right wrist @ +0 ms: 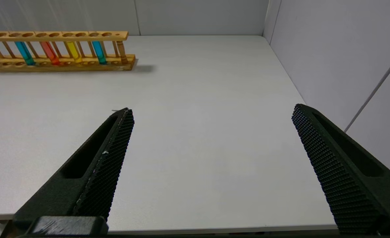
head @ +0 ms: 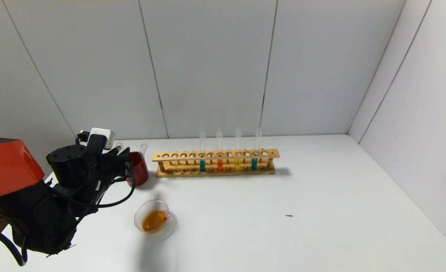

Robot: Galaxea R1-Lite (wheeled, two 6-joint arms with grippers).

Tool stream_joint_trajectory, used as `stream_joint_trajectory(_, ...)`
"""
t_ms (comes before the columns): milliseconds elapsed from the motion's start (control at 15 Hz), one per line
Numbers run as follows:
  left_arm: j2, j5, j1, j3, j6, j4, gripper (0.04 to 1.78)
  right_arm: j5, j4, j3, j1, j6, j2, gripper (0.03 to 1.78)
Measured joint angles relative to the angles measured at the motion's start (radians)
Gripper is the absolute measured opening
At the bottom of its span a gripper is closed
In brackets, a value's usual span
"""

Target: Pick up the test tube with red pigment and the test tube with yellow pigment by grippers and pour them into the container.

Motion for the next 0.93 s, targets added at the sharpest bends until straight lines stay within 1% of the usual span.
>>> stream_joint_trajectory(333, 0.039, -0.003, 0.008, -0.036, 0.0, 0.0, 0.31, 0.0, 0.0, 0.0, 0.0, 0.0, 0.0, 1.75)
stream_joint_trajectory(467, 0.051, -0.002, 0.011, -0.049, 0.0, 0.0, 0.38, 0.0, 0.0, 0.0, 0.0, 0.0, 0.0, 1.75)
stream_joint_trajectory(533, 0.055, -0.003, 0.013, -0.051, 0.0, 0.0, 0.45, 0.0, 0.0, 0.0, 0.0, 0.0, 0.0, 1.75)
stream_joint_trajectory(667, 0.058, -0.005, 0.014, -0.053, 0.002, 0.0, 0.66, 0.0, 0.0, 0.0, 0.0, 0.0, 0.0, 1.75)
stream_joint_trajectory(933, 0.053, -0.002, 0.014, -0.072, 0.003, 0.0, 1.32, 0.0, 0.0, 0.0, 0.0, 0.0, 0.0, 1.75)
